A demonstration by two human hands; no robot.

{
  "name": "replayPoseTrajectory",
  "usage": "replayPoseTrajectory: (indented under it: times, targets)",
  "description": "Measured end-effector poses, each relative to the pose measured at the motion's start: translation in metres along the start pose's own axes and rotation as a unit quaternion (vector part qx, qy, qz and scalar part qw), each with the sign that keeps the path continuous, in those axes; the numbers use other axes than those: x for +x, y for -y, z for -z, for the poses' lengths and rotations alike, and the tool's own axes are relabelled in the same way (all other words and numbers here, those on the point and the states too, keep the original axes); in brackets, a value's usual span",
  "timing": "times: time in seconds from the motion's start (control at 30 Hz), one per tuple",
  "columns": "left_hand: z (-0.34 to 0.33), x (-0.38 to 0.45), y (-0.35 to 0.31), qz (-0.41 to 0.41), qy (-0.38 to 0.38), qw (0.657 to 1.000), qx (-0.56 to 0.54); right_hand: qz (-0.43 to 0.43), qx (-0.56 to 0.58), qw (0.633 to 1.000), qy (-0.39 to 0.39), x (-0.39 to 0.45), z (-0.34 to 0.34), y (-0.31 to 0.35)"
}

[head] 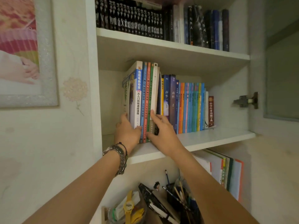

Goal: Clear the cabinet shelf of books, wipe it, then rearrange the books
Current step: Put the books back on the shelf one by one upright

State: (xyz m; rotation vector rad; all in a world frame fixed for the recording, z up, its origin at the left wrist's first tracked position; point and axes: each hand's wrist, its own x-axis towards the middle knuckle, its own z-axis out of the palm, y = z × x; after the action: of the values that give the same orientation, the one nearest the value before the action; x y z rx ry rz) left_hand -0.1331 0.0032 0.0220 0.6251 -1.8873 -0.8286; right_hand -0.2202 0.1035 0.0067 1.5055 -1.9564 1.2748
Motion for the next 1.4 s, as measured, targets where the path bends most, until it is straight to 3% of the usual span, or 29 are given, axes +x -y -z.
replayPoseTrajectory:
  times: [0.23, 0.3, 0.37, 0.47, 0.57, 0.67, 0.87, 1.0, 1.2, 1.4]
  targets:
    - [-0.003, -0.005, -0.002, -0.006, -0.008, 1.0, 0.027, -0.008, 0.023, 0.996, -0.087, -0.002, -0.001, 0.002]
    - [0.0, -0.011, -0.006, -0.039, -0.025, 0.996, 0.076, -0.018, 0.007, 0.995, -0.094, -0.001, 0.0, 0.001]
    - [0.004, -0.019, -0.013, -0.126, -0.071, 0.979, 0.142, -0.052, -0.005, 0.995, -0.089, 0.003, 0.006, -0.003]
    - [0.003, -0.03, -0.02, -0.301, -0.113, 0.911, 0.259, -0.087, -0.056, 0.993, -0.062, 0.007, 0.021, -0.02]
    - [-0.005, -0.025, -0.022, -0.418, -0.077, 0.825, 0.372, -0.091, -0.09, 0.992, -0.012, 0.009, 0.032, -0.031]
    - [-0.014, -0.011, -0.025, -0.448, -0.018, 0.775, 0.445, -0.083, -0.104, 0.991, 0.018, 0.012, 0.036, -0.036]
    - [-0.026, 0.012, -0.039, -0.473, 0.002, 0.699, 0.536, -0.076, -0.084, 0.992, 0.046, 0.015, 0.037, -0.043]
    - [-0.033, 0.023, -0.036, -0.479, 0.004, 0.667, 0.571, -0.066, -0.074, 0.993, 0.063, 0.012, 0.042, -0.046]
    - [-0.05, 0.026, -0.036, -0.5, -0.004, 0.671, 0.548, -0.043, -0.019, 0.999, 0.007, 0.015, 0.044, -0.052]
    - [-0.058, 0.032, -0.033, -0.501, -0.025, 0.696, 0.514, -0.05, -0.072, 0.996, -0.005, 0.027, 0.055, -0.081]
